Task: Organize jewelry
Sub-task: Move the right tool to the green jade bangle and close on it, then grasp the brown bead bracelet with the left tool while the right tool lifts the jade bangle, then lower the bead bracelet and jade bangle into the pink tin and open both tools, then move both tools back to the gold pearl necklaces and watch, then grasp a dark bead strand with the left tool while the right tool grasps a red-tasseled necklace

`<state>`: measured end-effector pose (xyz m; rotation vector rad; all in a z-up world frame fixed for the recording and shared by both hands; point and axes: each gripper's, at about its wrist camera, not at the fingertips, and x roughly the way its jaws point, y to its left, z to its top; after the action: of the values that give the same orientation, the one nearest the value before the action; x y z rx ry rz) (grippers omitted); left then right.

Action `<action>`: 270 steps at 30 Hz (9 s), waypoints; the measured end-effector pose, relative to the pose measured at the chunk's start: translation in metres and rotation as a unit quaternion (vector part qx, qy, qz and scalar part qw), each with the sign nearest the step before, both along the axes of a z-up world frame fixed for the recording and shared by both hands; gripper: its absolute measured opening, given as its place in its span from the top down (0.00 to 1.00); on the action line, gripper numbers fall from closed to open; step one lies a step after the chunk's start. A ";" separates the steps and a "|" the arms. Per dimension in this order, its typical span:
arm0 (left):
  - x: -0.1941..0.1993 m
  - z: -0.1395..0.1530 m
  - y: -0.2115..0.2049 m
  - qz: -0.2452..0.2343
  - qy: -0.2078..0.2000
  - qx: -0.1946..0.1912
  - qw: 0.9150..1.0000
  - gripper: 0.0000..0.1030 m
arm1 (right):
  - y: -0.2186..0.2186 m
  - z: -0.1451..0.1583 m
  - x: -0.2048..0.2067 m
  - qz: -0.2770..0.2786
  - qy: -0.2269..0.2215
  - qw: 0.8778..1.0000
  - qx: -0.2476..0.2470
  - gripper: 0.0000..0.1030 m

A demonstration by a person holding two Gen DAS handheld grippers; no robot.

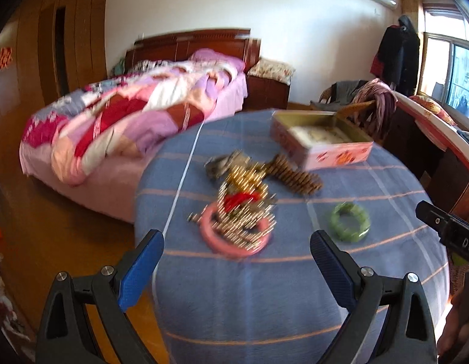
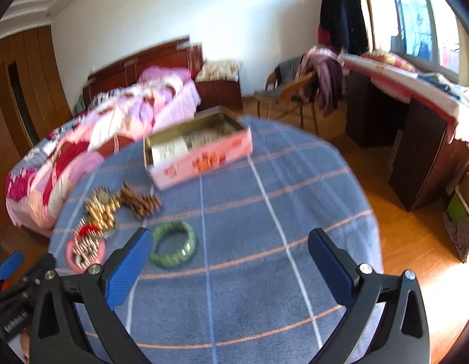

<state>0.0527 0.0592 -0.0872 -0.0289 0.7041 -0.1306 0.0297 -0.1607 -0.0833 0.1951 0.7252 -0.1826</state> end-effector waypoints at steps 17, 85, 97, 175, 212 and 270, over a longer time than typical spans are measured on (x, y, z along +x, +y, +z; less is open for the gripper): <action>0.056 -0.019 0.020 -0.014 0.042 -0.019 0.999 0.30 | 0.005 -0.027 0.046 0.059 0.045 0.997 0.007 0.11; 0.158 -0.039 -0.095 -0.106 0.129 -0.012 0.986 0.78 | -0.046 -0.009 0.099 0.069 0.010 0.993 0.094 0.88; 0.163 0.036 -0.096 -0.113 -0.004 -0.057 0.992 0.78 | -0.058 0.031 0.140 0.063 -0.071 0.986 0.134 0.88; 0.072 -0.009 -0.072 -0.078 0.028 0.030 0.996 0.30 | -0.012 0.004 0.086 0.053 -0.053 0.995 0.065 0.38; 0.053 -0.028 0.085 0.041 0.040 0.012 0.998 0.30 | 0.144 -0.055 0.131 0.316 0.070 0.938 0.121 0.82; 0.125 0.060 0.028 -0.180 -0.008 -0.188 0.966 0.92 | 0.015 0.017 0.103 0.180 -0.065 0.962 0.194 0.89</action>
<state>0.1776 0.0868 -0.0272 -0.2634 0.6542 -0.6123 0.1328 -0.1456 -0.0661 0.4390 0.6472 0.3206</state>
